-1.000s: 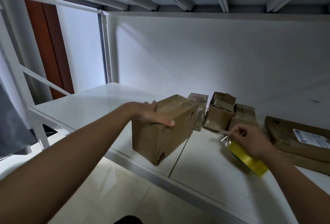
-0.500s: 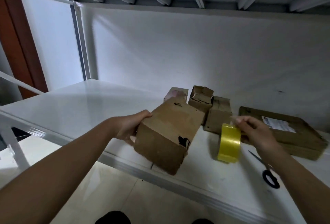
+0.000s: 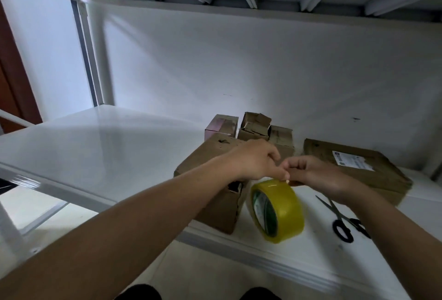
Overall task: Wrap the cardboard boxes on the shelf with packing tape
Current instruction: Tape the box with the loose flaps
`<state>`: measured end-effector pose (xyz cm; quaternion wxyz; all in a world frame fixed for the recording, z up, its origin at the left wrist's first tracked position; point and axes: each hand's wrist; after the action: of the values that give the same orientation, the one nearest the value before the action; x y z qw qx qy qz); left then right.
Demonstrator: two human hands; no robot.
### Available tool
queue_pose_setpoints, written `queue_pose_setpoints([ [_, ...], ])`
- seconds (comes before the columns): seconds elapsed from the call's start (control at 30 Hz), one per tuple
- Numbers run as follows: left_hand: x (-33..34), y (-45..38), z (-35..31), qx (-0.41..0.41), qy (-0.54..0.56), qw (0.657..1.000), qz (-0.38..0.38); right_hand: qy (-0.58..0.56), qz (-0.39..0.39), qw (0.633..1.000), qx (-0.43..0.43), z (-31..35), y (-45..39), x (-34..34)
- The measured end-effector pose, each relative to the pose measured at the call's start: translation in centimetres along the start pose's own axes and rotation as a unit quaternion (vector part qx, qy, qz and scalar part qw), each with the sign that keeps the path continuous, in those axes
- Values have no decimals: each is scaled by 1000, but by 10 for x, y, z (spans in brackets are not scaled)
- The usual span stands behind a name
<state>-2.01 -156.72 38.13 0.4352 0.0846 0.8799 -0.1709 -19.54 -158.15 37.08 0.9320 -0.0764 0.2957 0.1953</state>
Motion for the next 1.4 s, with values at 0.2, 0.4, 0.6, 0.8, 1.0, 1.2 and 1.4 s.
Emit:
queue_pose_setpoints([
  [0.2, 3, 3, -15, -15, -93, 995, -26, -14, 9, 1000, -8, -11, 6, -3],
  [0.4, -1, 4, -32, -15, -95, 995, -28, -163, 60, 983, 56, -28, 3, -17],
  [0.6, -2, -4, -40, -23, 3, 998, -57, -236, -39, 964, 113, -48, 7, -17],
  [0.8, -20, -21, -38, -124, 179, 973, -70, -192, 78, 977, 47, -48, 22, -11],
  [1.0, -37, -25, -34, -129, 153, 976, -86, -173, 47, 984, 5, -34, 22, -4],
  [1.2, -63, -13, -3, -206, 262, 935, -117, -100, -65, 993, 2, 15, 14, -42],
  [1.4, -77, 16, 34, -223, 229, 939, -128, 175, 57, 982, 33, 45, 4, -28],
])
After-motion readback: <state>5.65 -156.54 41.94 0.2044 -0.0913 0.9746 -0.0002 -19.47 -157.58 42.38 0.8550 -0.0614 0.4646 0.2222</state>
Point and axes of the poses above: each hand's wrist, its own y-axis away from the middle knuckle, its own x-axis out of the palm, z = x × y, and after that the axes turned 7 degrees about -z, right-handed
